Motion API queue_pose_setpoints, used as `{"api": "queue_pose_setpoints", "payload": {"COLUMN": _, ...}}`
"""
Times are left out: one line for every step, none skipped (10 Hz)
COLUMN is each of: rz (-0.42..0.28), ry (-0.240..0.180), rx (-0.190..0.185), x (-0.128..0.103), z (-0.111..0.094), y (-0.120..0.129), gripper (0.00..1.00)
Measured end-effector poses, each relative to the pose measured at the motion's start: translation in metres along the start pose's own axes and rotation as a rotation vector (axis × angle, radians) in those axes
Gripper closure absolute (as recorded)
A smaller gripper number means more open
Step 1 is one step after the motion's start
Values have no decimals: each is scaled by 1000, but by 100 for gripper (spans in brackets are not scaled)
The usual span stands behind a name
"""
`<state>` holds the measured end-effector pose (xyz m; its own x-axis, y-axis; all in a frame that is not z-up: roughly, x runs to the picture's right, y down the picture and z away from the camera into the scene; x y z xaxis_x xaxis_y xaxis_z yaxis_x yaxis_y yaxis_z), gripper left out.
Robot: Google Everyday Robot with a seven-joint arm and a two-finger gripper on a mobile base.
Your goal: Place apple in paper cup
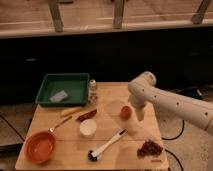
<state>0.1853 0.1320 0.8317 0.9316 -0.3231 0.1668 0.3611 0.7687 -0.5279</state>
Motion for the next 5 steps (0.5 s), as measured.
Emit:
{"api": "queue_pose_setpoints", "payload": {"rz": -17, "ry": -3, "rx": 1, "x": 0, "z": 2, "y": -2, "gripper": 20}}
{"api": "queue_pose_setpoints", "payload": {"rz": -37, "ry": -6, "rx": 2, "x": -1, "z": 4, "y": -4, "gripper": 20}}
{"api": "queue_pose_setpoints", "payload": {"rz": -52, "ry": -8, "rx": 2, "x": -2, "z": 5, "y": -6, "gripper": 20}}
{"api": "queue_pose_setpoints", "payload": {"rz": -65, "ry": -10, "rx": 3, "x": -2, "z": 5, "y": -7, "gripper": 20}}
{"api": "queue_pose_setpoints", "payload": {"rz": -81, "ry": -14, "rx": 1, "x": -2, "z": 6, "y": -8, "gripper": 20}}
